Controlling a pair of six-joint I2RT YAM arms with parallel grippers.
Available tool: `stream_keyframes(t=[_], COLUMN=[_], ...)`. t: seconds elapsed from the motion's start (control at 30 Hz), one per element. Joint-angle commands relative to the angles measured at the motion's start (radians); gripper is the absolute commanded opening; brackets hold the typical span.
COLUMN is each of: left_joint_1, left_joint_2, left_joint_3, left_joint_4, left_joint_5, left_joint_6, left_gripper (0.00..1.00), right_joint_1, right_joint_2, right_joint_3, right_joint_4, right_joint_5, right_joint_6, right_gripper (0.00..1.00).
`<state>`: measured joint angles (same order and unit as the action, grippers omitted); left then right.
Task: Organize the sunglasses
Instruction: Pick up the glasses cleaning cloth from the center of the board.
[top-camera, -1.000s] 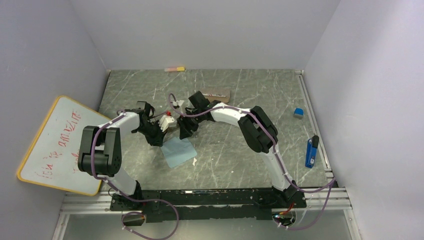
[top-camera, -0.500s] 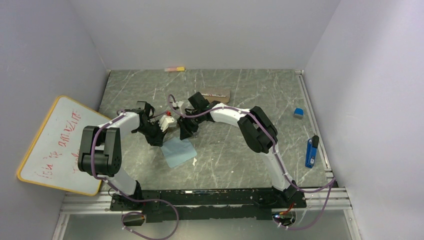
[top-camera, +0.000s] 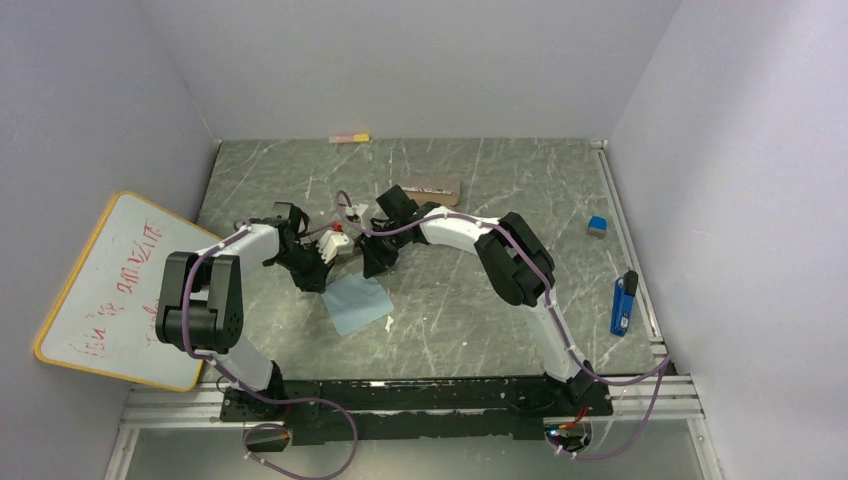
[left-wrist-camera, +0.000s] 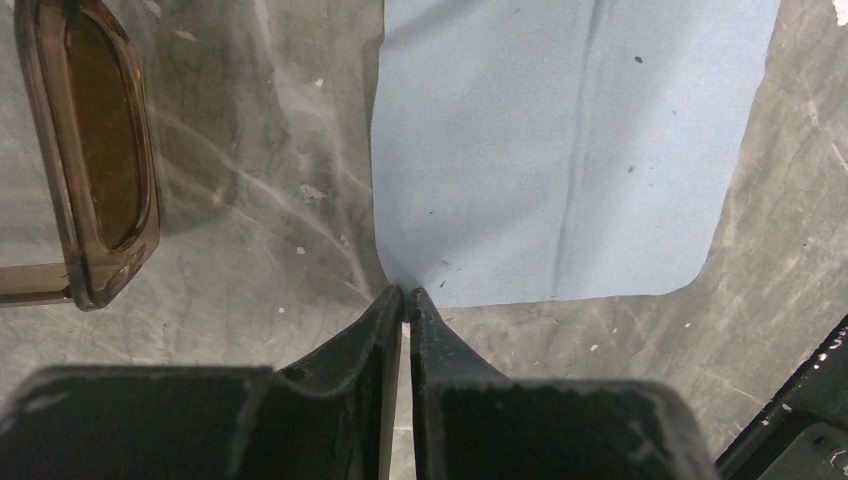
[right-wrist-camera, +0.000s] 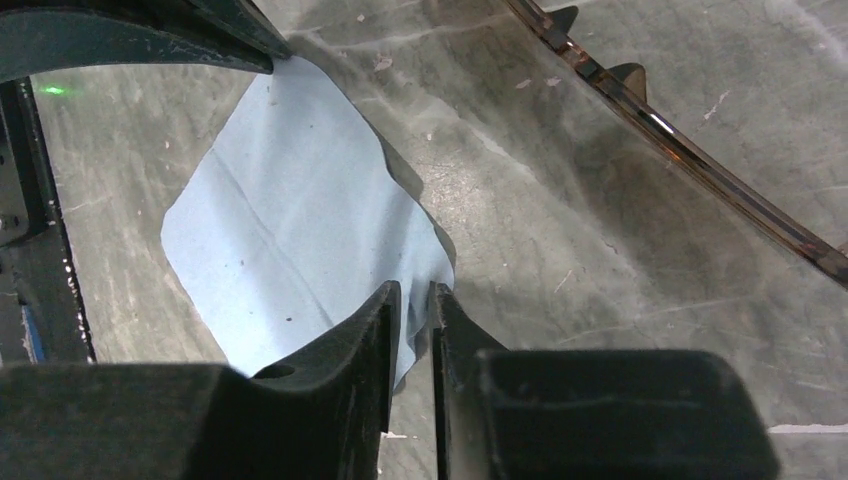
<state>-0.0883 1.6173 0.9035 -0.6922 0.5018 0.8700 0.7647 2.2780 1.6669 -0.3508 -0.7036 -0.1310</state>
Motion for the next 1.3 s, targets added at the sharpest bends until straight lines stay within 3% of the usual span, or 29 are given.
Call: stream_keyframes(t=[0.0,0.1,0.33,0.57,1.03,1.27], left_joint_1=[0.001,0.0,0.0,-0.034,-0.252,-0.346], left_joint_2=[-0.014,-0.013,-0.056,-0.109,-0.188,-0.207], left_joint_3=[-0.002,-0.005,0.009,0.057,0.126,0.164], left_joint_4=[0.021,0.027,0.045,0.037,0.119,0.086], left_joint_5=[0.026,0.03,0.09,0.19,0.214,0.252], left_joint_6=[-0.003,-0.005,0.008,0.024,-0.061,-0.04], left_gripper=[0.14,0.14,0.08,0.05,0.05,0.05], right_joint_1=[0.004,-0.002,-0.012,-0.029,-0.108,-0.144], right_joint_2=[0.02,0.017,-0.049,-0.249,-0.632,-0.889], right_joint_3=[0.016,0.02,0.017,-0.104,-0.427,-0.579], right_joint_4=[-0.024,-0.014,-0.01,0.015,-0.005,-0.01], right_joint_5=[0.049,0.058,0.049,0.071,0.111,0.145], right_joint_6=[-0.02,-0.018,-0.037,-0.086,-0.155,-0.19], right_gripper=[0.16,0.0,0.0,0.0,0.0,0.0])
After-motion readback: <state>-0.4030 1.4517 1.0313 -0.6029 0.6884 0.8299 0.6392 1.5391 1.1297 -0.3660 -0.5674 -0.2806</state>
